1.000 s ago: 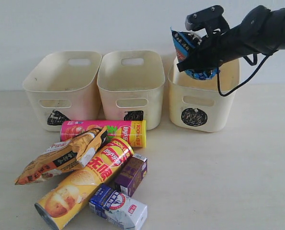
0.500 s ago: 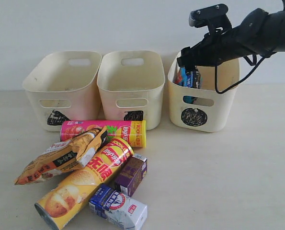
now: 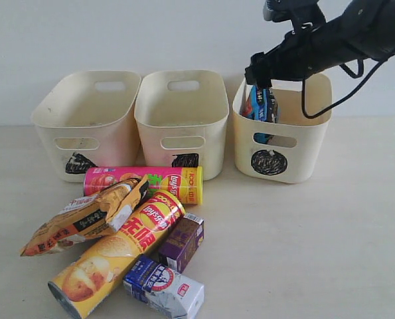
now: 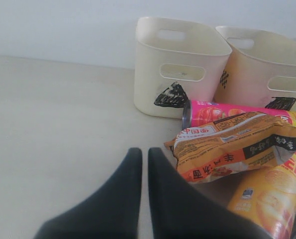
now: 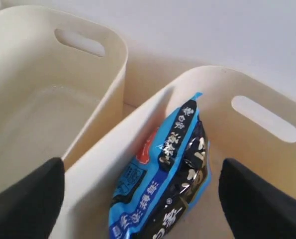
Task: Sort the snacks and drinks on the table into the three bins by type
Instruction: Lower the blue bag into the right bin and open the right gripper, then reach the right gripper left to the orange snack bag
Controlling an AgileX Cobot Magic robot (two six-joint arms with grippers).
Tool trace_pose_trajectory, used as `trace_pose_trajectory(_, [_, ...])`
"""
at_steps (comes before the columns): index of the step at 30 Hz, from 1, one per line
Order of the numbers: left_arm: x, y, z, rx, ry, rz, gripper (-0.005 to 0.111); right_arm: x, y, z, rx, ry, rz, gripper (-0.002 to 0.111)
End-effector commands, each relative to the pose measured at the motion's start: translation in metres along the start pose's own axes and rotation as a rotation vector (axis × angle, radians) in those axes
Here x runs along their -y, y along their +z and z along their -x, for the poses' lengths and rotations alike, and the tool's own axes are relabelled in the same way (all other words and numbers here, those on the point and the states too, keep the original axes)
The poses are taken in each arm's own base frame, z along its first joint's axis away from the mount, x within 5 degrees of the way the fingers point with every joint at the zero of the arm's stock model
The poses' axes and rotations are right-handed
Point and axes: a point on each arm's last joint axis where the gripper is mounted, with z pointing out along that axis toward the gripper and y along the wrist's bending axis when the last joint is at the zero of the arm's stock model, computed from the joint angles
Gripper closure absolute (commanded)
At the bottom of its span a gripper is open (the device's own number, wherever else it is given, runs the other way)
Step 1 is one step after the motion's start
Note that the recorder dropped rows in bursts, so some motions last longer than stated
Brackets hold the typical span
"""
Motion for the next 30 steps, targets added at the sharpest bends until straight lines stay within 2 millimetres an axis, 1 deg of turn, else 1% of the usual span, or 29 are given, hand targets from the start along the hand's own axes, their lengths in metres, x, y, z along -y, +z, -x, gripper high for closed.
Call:
trace_pose_trajectory(1, [0.000,0.000,0.000,0.005,-0.003,0.003,0.102,-0.004,-0.016,0.005,-0.053,-0.010,0.062,0.041])
trace_pose_trajectory(2, [0.000,0.000,0.000,0.005,-0.003,0.003,0.102,-0.005,-0.019,0.006,-0.062,-0.013,0.073,0.047])
trace_pose_trajectory(3, [0.000,0.000,0.000,0.005,-0.003,0.003,0.102,-0.007,-0.022,0.005,-0.084,-0.019,0.091,0.057])
trace_pose_trajectory(4, [0.000,0.000,0.000,0.005,-0.003,0.003,0.102,-0.008,-0.025,0.006,-0.092,-0.024,0.101,0.064])
trace_pose_trajectory(7, [0.000,0.000,0.000,0.005,-0.003,0.003,0.102,-0.013,-0.034,0.006,-0.135,-0.047,0.150,0.096])
trace_pose_trajectory(8, [0.000,0.000,0.000,0.005,-0.003,0.003,0.102,-0.015,-0.036,0.005,-0.154,-0.065,0.171,0.106])
trace_pose_trajectory(9, [0.000,0.000,0.000,0.005,-0.003,0.003,0.102,-0.017,-0.041,0.006,-0.164,-0.091,0.188,0.108])
trace_pose_trajectory(15, [0.000,0.000,0.000,0.005,-0.003,0.003,0.102,-0.028,-0.062,0.006,-0.244,-0.189,0.304,0.108])
trace_pose_trajectory(18, [0.000,0.000,0.000,0.005,-0.003,0.003,0.102,-0.041,-0.071,0.002,-0.292,-0.297,0.423,0.108])
trace_pose_trajectory(22, [0.000,0.000,0.000,0.005,-0.003,0.003,0.102,-0.066,-0.078,-0.001,-0.324,-0.448,0.561,0.108])
trace_pose_trajectory(24, [0.000,0.000,0.000,0.005,-0.003,0.003,0.102,-0.083,-0.080,-0.002,-0.329,-0.528,0.634,0.108])
trace_pose_trajectory(30, [0.000,0.000,0.000,0.005,-0.003,0.003,0.102,-0.133,-0.087,-0.005,-0.326,-0.695,0.783,0.108])
